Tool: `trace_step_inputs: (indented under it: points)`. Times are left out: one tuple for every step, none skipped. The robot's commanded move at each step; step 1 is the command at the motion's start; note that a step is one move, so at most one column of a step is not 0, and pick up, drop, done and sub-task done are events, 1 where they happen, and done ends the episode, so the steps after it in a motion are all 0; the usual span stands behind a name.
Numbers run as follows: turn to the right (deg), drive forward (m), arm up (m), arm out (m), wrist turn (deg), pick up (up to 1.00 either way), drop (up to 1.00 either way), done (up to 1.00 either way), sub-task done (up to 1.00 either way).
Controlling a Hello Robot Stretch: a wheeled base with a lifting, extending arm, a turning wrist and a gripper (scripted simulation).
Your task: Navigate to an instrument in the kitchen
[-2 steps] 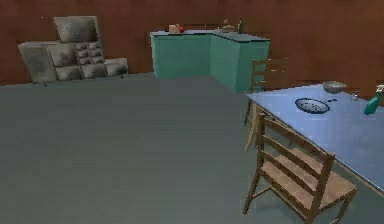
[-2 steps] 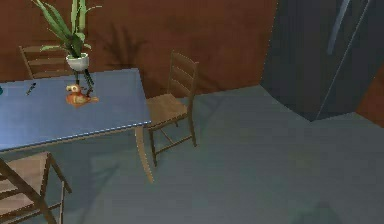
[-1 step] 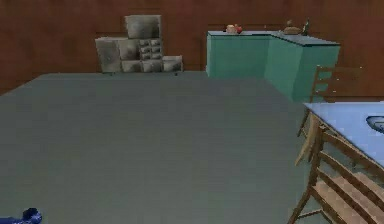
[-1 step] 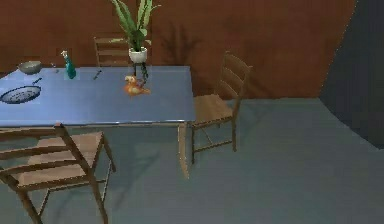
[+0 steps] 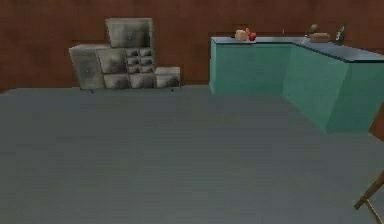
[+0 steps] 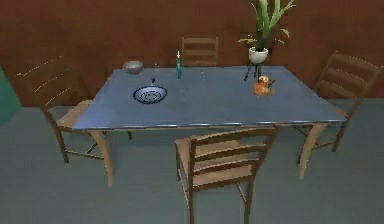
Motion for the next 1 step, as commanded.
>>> trace_step_inputs:
  points:
    - [-9.0,0.0,0.0,0.0,0.0,0.0,0.0,0.0,0.0]
